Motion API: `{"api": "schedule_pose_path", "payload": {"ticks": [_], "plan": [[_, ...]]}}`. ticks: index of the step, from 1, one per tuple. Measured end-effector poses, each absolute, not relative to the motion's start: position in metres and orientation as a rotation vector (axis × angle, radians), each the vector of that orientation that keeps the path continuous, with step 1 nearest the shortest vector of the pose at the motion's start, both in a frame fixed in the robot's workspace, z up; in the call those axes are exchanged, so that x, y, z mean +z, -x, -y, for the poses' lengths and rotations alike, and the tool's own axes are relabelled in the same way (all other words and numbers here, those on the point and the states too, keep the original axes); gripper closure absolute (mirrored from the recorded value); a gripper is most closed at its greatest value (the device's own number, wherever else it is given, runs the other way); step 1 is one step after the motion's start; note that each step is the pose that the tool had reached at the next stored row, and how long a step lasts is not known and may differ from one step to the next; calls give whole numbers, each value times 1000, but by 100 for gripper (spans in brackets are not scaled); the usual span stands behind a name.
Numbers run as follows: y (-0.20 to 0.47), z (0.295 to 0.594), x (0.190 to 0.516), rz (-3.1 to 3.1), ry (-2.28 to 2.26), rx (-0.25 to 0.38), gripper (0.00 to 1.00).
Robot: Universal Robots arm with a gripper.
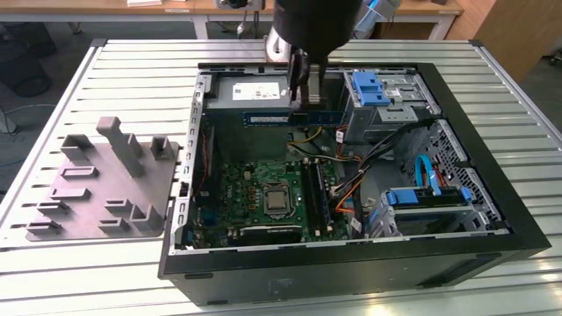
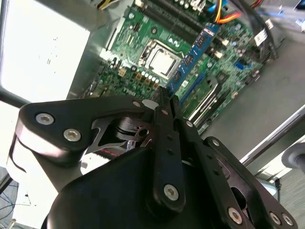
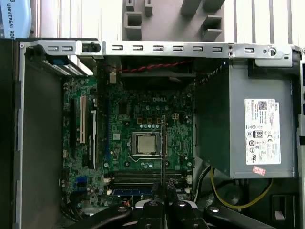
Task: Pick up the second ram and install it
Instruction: 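Pick up the second ram and move it above second insertion slot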
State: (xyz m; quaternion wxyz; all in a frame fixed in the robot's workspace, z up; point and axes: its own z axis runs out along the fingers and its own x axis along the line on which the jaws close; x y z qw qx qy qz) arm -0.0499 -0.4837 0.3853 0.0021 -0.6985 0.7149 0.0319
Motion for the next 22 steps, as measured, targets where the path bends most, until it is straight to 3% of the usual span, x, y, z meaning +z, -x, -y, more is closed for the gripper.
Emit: {"api": "schedule_pose_path", "payload": {"ticks": [22], "plan": [[37, 486, 368, -2244, 2192, 102, 86]]}}
